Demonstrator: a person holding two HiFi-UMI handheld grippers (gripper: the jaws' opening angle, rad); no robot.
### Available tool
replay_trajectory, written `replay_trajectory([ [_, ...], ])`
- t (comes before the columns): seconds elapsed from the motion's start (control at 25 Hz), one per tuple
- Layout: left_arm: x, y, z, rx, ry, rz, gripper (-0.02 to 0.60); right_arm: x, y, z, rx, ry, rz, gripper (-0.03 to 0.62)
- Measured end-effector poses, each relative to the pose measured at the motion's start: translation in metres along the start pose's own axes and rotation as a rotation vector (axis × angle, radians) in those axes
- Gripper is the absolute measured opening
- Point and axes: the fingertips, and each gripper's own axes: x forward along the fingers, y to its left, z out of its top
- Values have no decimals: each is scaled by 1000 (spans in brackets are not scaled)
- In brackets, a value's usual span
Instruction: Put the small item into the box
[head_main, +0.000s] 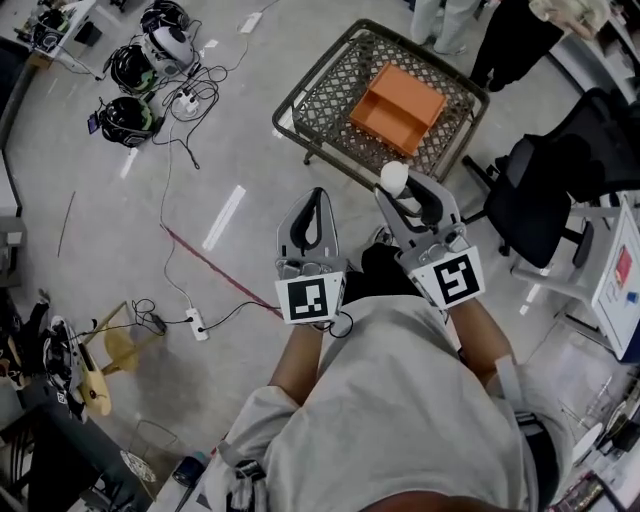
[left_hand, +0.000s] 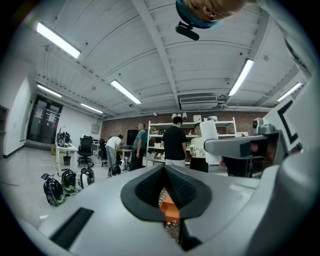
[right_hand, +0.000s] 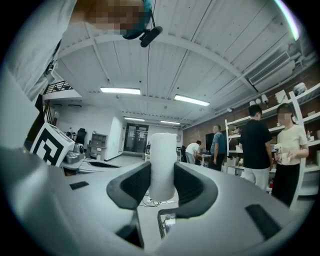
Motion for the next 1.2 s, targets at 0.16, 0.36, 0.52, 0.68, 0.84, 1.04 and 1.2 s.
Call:
replay_trajectory([
  [0.16,27,-12,-5,1,19,-51,6,4,-24,-4,17,-7,-32,133],
  [0.36,74,-30,0,27,30,-120,6,15,-64,-5,37,-9,-70,133],
  [0.52,116,-54,-1,38,46,-194,6,16,-105,-6,49,-20,-114,133],
  [0.68,156,-87,-5,52,64,-267,6,6,-149,-11,62,-30,-165,133],
  [0.84,191,-122,-12,64,83,-346,6,-9,-193,-26,98,-14,-224,133],
  [1.04,214,-139,-29,86,141,-394,6,-20,-231,-45,106,24,-272,133],
  [1.2,226,-142,-44,84,185,-424,6,-24,-247,-61,124,92,-278,133],
])
